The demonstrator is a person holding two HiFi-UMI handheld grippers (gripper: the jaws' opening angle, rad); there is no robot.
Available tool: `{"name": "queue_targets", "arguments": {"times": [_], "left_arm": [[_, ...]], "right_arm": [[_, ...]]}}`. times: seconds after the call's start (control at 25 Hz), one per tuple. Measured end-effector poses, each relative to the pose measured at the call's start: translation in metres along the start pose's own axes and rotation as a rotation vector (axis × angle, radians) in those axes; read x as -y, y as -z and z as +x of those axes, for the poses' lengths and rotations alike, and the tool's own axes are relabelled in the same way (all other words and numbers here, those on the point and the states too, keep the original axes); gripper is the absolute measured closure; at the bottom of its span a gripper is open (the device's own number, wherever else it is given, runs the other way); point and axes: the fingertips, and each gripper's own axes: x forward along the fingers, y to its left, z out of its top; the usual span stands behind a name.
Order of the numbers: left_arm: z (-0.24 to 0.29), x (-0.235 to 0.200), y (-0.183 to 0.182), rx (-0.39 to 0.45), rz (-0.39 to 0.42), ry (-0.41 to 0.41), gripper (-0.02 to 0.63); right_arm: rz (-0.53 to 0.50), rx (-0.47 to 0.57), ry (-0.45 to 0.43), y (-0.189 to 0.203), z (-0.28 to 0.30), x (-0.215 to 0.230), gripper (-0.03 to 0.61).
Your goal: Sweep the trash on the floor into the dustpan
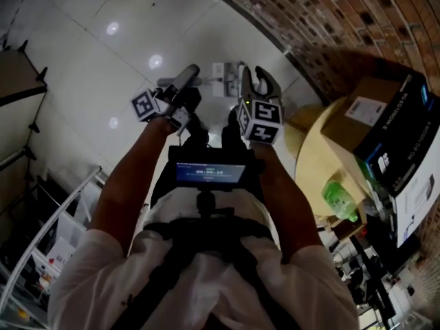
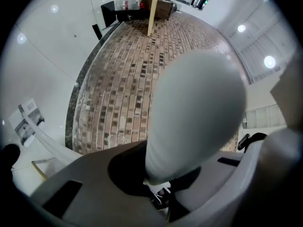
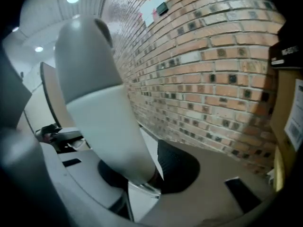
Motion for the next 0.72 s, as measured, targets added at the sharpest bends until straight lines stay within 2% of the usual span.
{"name": "queue_targets", "arguments": {"times": [0.2,0.4,0.56,0.72], "left_arm": [[-0.007,-0.004,-0.006,-0.011,0.006,-0.004,0.589],[-0.009,-0.001,-0.011,-0.029,0.009,0.01,0.588],[-0.01,0.0,-0.012,-0.034,0.008,0.02,0.588],[-0.009,0.001,-0.013,-0.048,0.004,0.027,0.588]], "right_arm": [[-0.08,-0.079,-0.278,0.01,0.009,-0.059,0.399],[-0.202,-0.137,-0.486,0.017,0.008,-0.098,0.397],[-0.368,-0.217,-0.623,0.029,0.009,-0.123,0.384],[-0.574,-0.29,-0.699,0.037,0.015,-0.136,0.365]]}}
